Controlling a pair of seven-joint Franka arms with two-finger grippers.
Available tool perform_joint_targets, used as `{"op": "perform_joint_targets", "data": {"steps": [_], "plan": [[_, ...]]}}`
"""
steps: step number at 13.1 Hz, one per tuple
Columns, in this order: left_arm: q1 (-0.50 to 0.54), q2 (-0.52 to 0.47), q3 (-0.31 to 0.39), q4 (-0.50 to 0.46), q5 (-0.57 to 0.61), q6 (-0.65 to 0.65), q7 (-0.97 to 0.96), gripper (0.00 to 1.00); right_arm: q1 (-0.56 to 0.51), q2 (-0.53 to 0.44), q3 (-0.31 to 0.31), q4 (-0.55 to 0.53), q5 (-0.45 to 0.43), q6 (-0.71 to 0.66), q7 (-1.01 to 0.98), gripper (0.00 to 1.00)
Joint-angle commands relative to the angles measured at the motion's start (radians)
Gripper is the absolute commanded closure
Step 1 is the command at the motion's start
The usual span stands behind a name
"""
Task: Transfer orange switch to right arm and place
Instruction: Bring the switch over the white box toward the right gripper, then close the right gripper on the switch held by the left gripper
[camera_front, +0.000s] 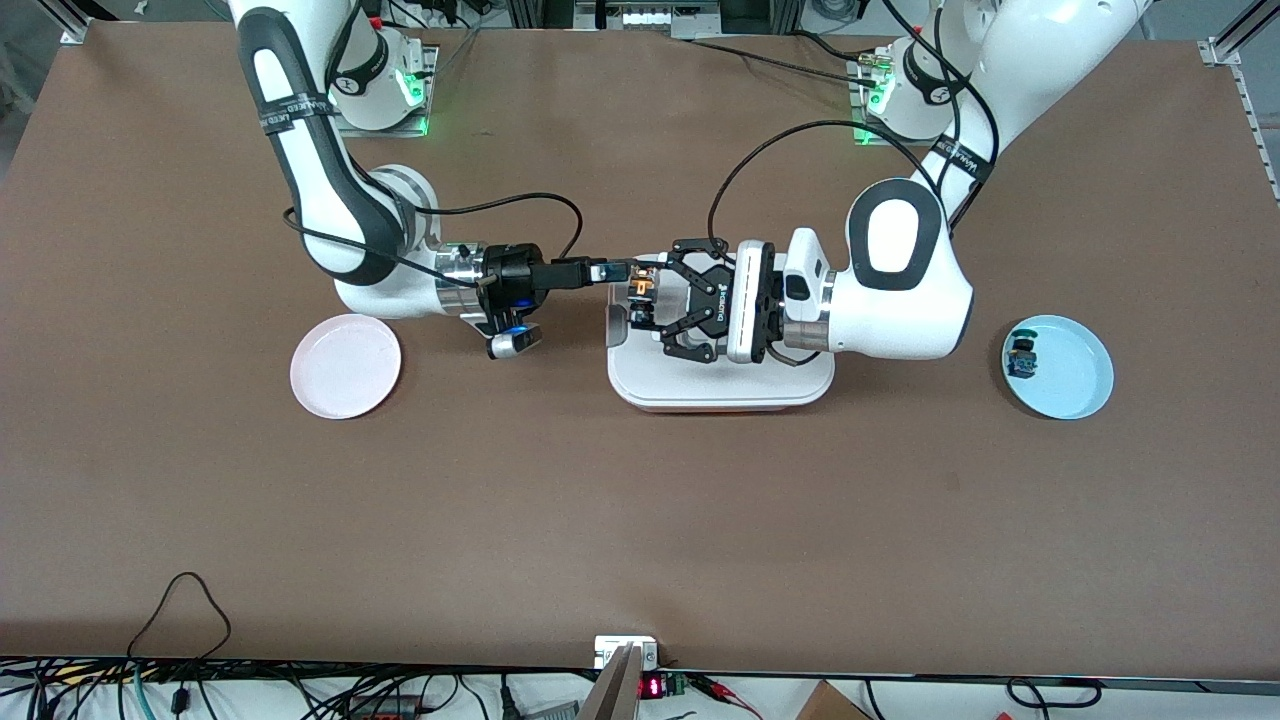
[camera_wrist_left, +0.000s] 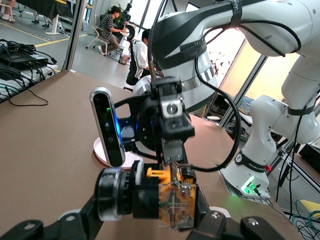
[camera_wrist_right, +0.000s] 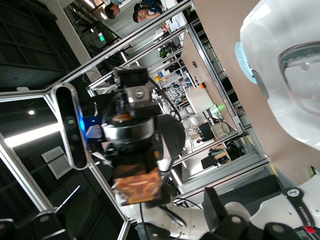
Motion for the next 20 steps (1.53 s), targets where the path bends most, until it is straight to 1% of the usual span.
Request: {"op": "perform_joint_targets", "data": {"steps": [1,6,9,11,13,15,16,20], "plan": [[-0.005,-0.003,-0.008,-0.004,-0.07,0.004,0.032,1.0,0.017,0.03,-0.006,0.015,0.021,0.005,-0.053,0.0],[-0.01,0.0,-0.014,-0.007,-0.072,0.001,0.037,1.0,0.007,0.03,-0.006,0.02,0.033,0.006,-0.044,0.0],[-0.008,-0.003,-0.014,-0.026,-0.072,-0.001,0.037,1.0,0.008,0.03,-0.006,0.027,0.102,0.026,-0.039,0.0],[-0.011,-0.003,-0.014,-0.049,-0.07,-0.001,0.04,1.0,0.011,0.03,-0.006,0.039,0.104,0.046,-0.038,0.0],[-0.018,-0.003,-0.014,-0.052,-0.07,-0.001,0.038,1.0,0.008,0.03,-0.006,0.04,0.108,0.046,-0.044,0.02],[-0.025,-0.002,-0.014,-0.055,-0.07,-0.001,0.038,1.0,0.006,0.03,-0.006,0.04,0.108,0.046,-0.049,0.05],[-0.027,-0.006,-0.016,-0.053,-0.07,-0.001,0.037,1.0,0.006,0.03,-0.006,0.038,0.107,0.046,-0.052,0.08],[-0.025,-0.006,-0.016,-0.053,-0.07,0.0,0.038,1.0,0.003,0.03,-0.006,0.032,0.101,0.046,-0.055,0.09]]}}
